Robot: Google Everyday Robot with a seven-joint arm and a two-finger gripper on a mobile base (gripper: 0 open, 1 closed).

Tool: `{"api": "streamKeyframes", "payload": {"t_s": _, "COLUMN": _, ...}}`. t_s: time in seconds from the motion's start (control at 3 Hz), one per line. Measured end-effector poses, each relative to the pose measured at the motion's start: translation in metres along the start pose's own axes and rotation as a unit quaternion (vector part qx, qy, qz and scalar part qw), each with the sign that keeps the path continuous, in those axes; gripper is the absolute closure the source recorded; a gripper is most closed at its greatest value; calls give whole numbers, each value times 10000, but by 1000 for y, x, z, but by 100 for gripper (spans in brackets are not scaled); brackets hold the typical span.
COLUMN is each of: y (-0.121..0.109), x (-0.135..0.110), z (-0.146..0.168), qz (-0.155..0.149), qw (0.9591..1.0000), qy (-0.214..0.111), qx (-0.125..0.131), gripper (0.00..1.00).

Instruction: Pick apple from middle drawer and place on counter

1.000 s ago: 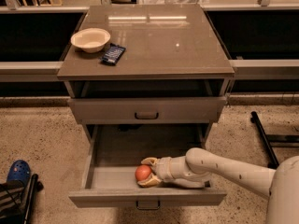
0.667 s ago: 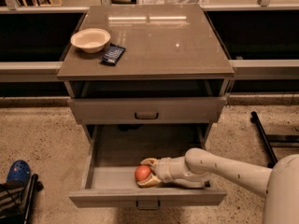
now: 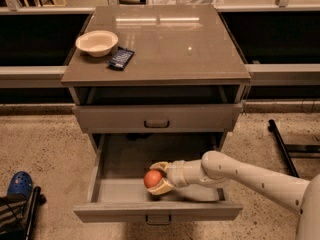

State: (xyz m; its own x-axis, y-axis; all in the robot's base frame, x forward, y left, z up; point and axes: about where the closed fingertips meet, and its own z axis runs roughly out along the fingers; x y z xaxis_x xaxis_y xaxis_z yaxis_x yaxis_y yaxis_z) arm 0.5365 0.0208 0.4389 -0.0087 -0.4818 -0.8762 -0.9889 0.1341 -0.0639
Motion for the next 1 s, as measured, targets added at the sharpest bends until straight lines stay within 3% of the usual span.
{"api": "streamKeyframes", "payload": {"t_s": 0.33, "y": -9, "x": -69, "z": -46, "qz": -389, "qw": 9990, "qy": -190, "qx": 94, "gripper": 100}}
{"api": "streamKeyframes", "payload": {"t_s": 0.67, "y": -27, "x": -157, "z": -103, "qz": -965, "qw": 9948, "qy": -303, "qx": 115, "gripper": 100}}
{"api": "streamKeyframes", "payload": {"t_s": 1.0, "y": -50, "x": -224, "z": -154, "qz": -1287, "qw": 9910, "qy": -350, "qx": 110, "gripper": 100}}
